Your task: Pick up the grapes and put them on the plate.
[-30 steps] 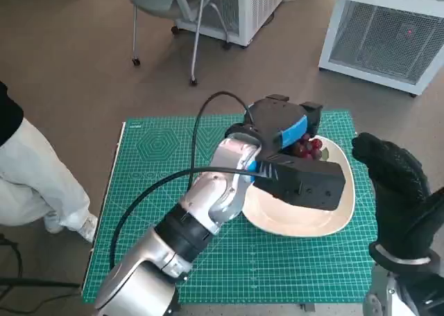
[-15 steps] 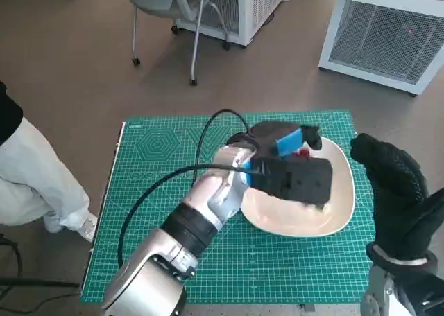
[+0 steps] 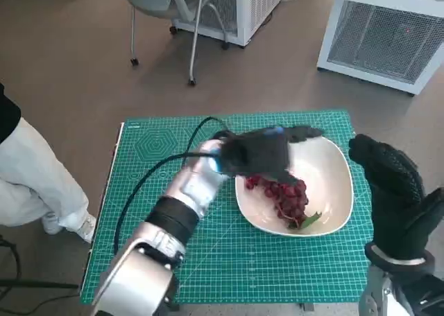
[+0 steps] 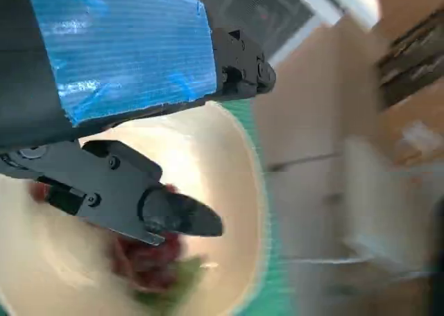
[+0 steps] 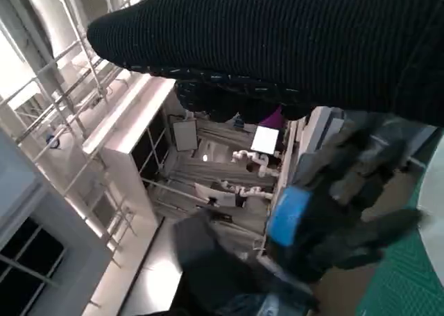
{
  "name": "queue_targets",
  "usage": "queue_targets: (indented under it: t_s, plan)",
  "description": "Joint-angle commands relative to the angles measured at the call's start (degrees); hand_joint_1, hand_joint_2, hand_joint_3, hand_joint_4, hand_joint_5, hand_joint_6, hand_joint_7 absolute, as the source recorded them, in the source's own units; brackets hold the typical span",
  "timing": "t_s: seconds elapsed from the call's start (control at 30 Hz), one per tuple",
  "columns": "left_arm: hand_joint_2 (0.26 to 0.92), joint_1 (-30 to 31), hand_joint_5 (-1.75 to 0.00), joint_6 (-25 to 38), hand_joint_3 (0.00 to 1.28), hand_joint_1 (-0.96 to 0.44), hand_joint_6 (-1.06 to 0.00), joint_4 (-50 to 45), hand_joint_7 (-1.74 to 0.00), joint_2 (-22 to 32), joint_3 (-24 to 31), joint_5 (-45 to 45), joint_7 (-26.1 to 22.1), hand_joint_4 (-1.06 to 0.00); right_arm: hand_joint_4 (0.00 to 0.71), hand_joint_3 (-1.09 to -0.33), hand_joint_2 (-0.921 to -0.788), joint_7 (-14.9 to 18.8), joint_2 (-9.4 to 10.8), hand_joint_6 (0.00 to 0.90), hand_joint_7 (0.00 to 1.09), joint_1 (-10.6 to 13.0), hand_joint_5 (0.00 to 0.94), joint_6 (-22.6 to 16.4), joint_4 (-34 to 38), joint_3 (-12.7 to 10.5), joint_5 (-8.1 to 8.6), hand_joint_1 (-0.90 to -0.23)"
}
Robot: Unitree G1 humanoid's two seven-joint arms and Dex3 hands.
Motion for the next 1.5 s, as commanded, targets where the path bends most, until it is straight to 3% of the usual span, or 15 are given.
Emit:
queue_targets:
  t_s: [0.03,0.33,0.57,0.87,1.1,1.5]
  plan:
    - [0.92,3.05,-0.02,-1.81,0.16,-0.58,-0.22,0.46,-0.03,2.66,4.05,-3.46,1.58,-0.06,0.452,-0.568,-0.921,-0.71,0.55,0.104,0.57,0.87,0.0,0.2,1.08,0.24,-0.88,-0.524]
    - [0.921,11.42,-0.04,-12.47,0.25,-0.55,-0.31,-4.14,-0.07,7.77,10.2,-8.57,4.51,-0.14,0.452,-0.562,-0.921,-1.29,0.76,0.114,0.58,0.64,0.001,0.64,0.73,0.78,-1.37,-0.527]
    - [0.921,17.45,-0.02,-16.1,0.3,-0.56,-0.34,-7.76,-0.05,9.92,17.07,-18.06,-2.23,-0.21,0.459,-0.553,-0.921,-1.93,0.92,0.122,0.58,0.05,0.004,1.06,0.88,1.32,-2.07,-0.532]
    - [0.921,25.67,0.0,-12.19,0.39,-0.53,-0.33,-20.2,-0.03,11.1,22.16,-28.05,-8.19,-0.21,0.47,-0.548,-0.921,-2.49,0.71,0.129,0.58,-1.24,0.009,1.47,1.83,1.69,-2.72,-0.53]
    - [0.921,32.0,0.0,-9.54,0.43,-0.58,-0.28,-30.11,0.0,9.84,23.31,-32.27,-7.91,-0.15,0.471,-0.542,-0.921,-2.19,0.6,0.124,0.57,-2.04,0.009,1.9,2.17,1.98,-2.5,-0.529]
    - [0.921,37.92,0.0,-8.02,0.46,-0.62,-0.23,-37.85,0.0,5.92,24.51,-36.93,-5.5,-0.13,0.472,-0.532,-0.921,-0.23,-0.23,0.124,0.57,-3.46,0.008,1.25,4.66,1.74,-1.15,-0.522]
